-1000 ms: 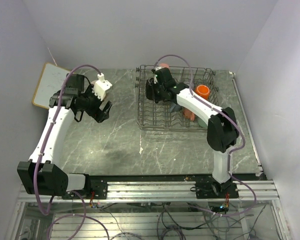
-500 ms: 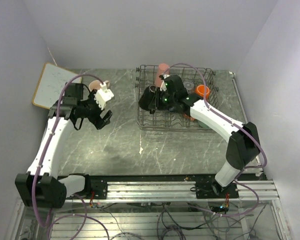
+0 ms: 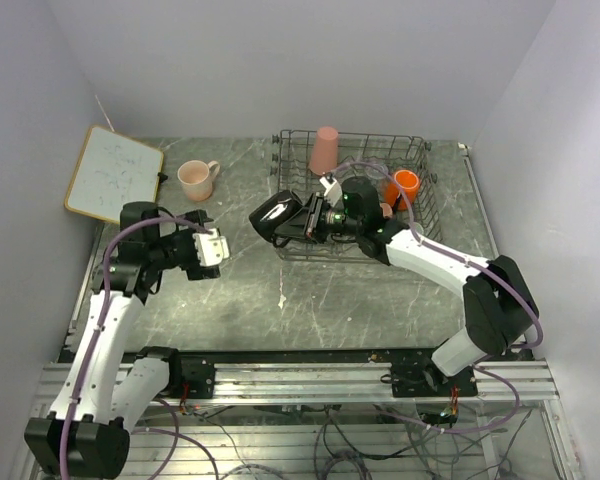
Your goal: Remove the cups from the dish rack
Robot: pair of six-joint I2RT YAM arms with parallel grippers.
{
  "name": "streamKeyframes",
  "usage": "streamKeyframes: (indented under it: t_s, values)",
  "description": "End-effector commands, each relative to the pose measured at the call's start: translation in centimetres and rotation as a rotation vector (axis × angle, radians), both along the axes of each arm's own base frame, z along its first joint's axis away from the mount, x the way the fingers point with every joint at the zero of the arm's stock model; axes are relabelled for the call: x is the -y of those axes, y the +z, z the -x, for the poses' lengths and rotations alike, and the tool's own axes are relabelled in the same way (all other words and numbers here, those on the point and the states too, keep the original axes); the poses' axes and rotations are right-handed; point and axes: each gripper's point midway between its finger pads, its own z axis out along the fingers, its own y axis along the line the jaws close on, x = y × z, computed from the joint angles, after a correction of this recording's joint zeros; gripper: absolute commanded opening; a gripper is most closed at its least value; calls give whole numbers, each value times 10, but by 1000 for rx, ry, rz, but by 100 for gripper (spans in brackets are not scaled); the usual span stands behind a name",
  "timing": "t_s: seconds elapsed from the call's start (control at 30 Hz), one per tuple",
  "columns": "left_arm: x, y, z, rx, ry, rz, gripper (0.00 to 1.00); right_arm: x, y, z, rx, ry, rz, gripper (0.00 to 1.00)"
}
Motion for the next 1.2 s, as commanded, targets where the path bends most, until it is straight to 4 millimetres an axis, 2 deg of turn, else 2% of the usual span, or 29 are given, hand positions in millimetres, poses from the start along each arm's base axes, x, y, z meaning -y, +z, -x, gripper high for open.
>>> streamKeyframes:
  t_s: [0.0, 0.07, 0.1, 0.17, 0.33, 0.57, 0.67, 0.8, 0.87, 0.97, 1.0, 1.1, 1.17]
  values:
    - [17, 32, -3, 295, -149, 0, 96, -19, 90, 23, 90, 111, -312, 0]
    - [20, 42, -1, 373, -162, 23, 95, -23, 103, 31, 97, 144, -377, 0]
    - [21, 51, -1, 420, -167, 33, 93, -24, 102, 38, 60, 159, -411, 0]
    - [24, 64, 0, 469, -166, 67, 89, -26, 110, 50, 43, 200, -482, 0]
    - [27, 96, 3, 553, -166, 127, 85, -37, 120, 69, 45, 265, -493, 0]
    - [29, 115, 9, 588, -147, 203, 79, -58, 142, 96, 43, 347, -547, 0]
    - [30, 120, 13, 578, -144, 240, 63, -63, 148, 101, 39, 358, -585, 0]
    - [34, 109, 16, 500, -162, 245, 50, -73, 156, 103, 33, 379, -626, 0]
    - [32, 107, 12, 487, -136, 257, 36, -77, 155, 102, 26, 379, -626, 0]
    - [27, 102, 2, 438, -76, 269, 8, -79, 146, 95, 11, 360, -604, 0]
    - [26, 98, -3, 405, -54, 269, 7, -78, 141, 90, 14, 344, -585, 11]
    - [16, 86, -27, 262, 78, 290, 7, -70, 123, 65, 31, 279, -491, 58]
    - [5, 70, -49, 151, 202, 262, 7, -53, 98, 32, 10, 189, -378, 76]
